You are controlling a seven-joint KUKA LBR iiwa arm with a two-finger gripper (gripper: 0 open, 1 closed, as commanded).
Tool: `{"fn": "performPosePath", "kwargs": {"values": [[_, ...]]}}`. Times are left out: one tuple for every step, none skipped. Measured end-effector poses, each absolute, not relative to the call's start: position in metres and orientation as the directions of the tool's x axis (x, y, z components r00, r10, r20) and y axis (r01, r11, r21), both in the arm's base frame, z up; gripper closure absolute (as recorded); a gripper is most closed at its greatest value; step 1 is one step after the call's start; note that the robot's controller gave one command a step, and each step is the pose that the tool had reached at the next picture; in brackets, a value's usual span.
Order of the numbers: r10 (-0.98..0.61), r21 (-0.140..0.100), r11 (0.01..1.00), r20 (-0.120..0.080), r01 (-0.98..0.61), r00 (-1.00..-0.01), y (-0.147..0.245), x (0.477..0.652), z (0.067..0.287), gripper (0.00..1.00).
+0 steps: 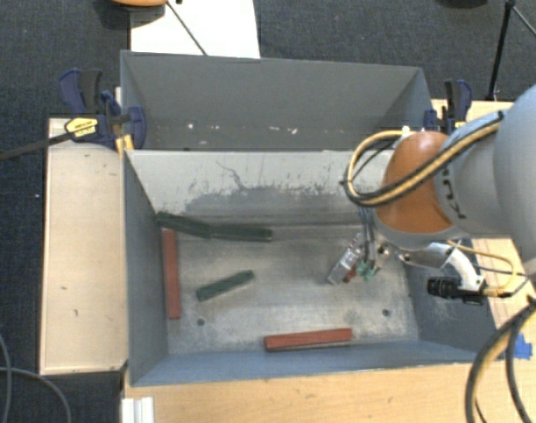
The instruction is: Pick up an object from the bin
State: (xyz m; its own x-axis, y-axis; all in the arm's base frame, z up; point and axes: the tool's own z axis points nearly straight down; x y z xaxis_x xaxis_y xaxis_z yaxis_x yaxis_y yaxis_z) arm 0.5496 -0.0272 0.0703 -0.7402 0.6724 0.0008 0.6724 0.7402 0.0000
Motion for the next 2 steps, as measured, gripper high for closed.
{"fn": "performPosePath", "kwargs": {"values": [[0.672, 0.0, 0.741, 0.001, 0.672, -0.741, -0.027, 0.55, 0.07, 1.0], [0.142, 0.002, 0.99, -0.001, 0.142, -0.99, 0.029, 0.538, 0.105, 0.0]]}}
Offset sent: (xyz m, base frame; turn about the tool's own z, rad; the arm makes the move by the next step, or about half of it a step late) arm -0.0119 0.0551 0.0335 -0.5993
